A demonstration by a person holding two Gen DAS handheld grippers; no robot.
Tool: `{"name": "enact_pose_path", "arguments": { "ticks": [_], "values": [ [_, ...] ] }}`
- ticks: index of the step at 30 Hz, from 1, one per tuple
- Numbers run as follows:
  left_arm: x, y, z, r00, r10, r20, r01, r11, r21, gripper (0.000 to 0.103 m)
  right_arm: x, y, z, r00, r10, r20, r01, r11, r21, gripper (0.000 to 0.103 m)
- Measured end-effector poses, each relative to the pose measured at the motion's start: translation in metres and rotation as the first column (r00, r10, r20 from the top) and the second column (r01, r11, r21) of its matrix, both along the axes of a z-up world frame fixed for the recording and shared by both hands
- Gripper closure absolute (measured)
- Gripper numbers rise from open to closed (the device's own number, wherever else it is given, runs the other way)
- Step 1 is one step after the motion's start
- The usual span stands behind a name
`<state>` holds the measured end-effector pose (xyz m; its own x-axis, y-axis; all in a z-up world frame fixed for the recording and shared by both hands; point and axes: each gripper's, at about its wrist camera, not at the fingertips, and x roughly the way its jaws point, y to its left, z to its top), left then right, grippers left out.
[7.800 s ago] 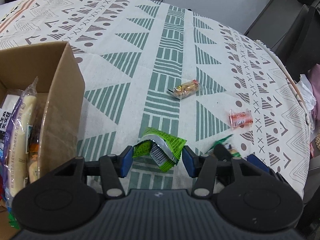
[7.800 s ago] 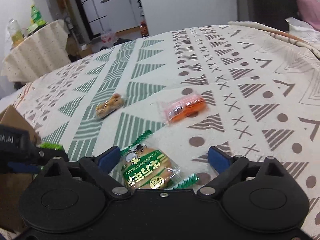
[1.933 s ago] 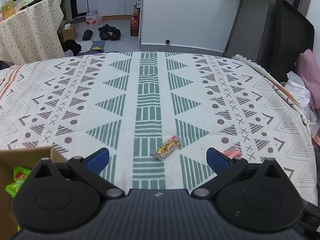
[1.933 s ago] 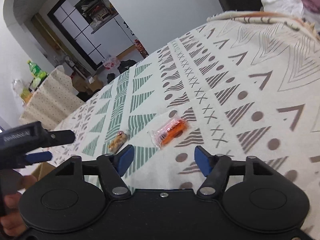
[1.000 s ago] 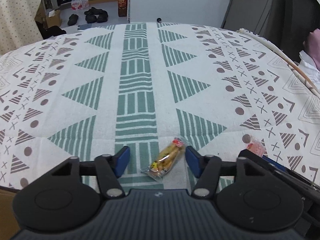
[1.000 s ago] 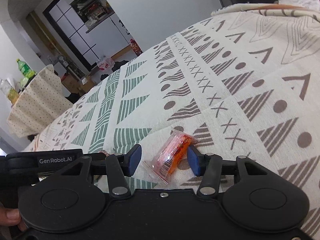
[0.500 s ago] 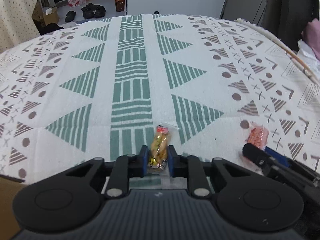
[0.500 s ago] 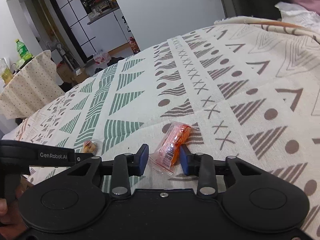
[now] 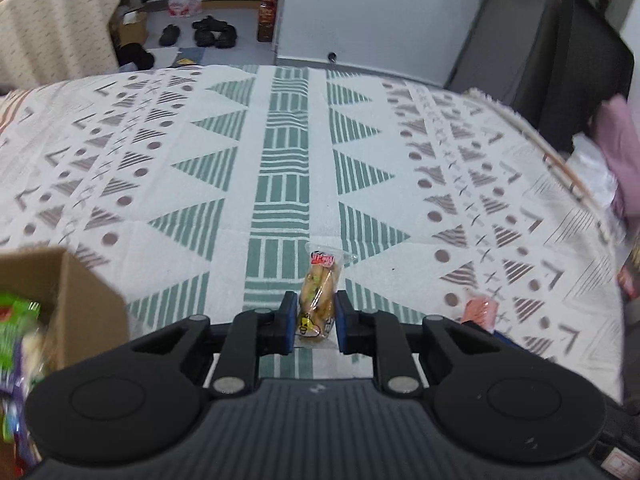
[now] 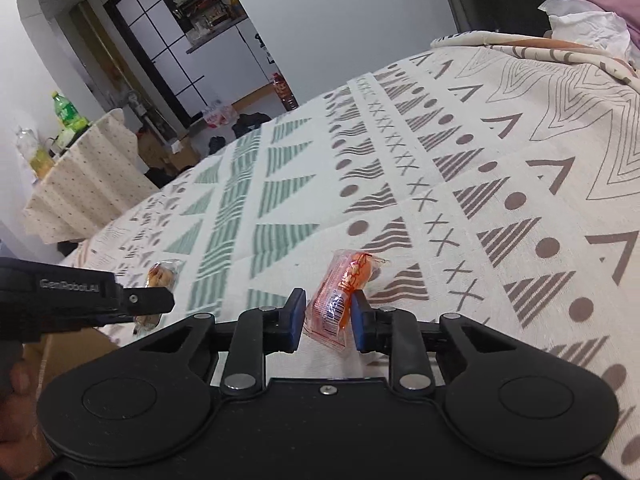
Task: Organize snacks
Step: 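Carry both held snacks over the box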
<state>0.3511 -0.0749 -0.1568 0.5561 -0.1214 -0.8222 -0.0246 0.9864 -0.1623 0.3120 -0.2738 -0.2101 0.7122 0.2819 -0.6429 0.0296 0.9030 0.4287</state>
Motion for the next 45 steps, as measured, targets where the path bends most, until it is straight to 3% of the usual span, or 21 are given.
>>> {"name": "enact_pose_path", "arguments": {
  "ticks": [10, 24, 36, 45],
  "values": [
    [-0.050, 0.023, 0.037, 0.992, 0.106, 0.074, -0.101, 0.993, -0.063, 0.085, -0.026, 0.010, 0.054, 0.998, 0.047, 0.048, -0.046, 0.999, -0.024, 0.079],
    [-0.107, 0.072, 0.066, 0.967, 0.235, 0.098, -0.219, 0.965, -0.146, 0.085, -0.063, 0.046, 0.106, 0.988, 0.087, 0.125, -0.082, 0.996, -0.044, 0.079],
    [-0.140, 0.146, 0.118, 0.938, 0.322, 0.132, -0.296, 0.938, -0.182, 0.085, -0.083, 0.103, 0.129, 0.971, 0.165, 0.175, -0.162, 0.986, -0.032, 0.079],
    [-0.157, 0.191, 0.117, 0.928, 0.357, 0.112, -0.331, 0.923, -0.198, 0.085, -0.092, 0.141, 0.131, 0.963, 0.199, 0.183, -0.199, 0.980, -0.023, 0.079]
  ]
}}
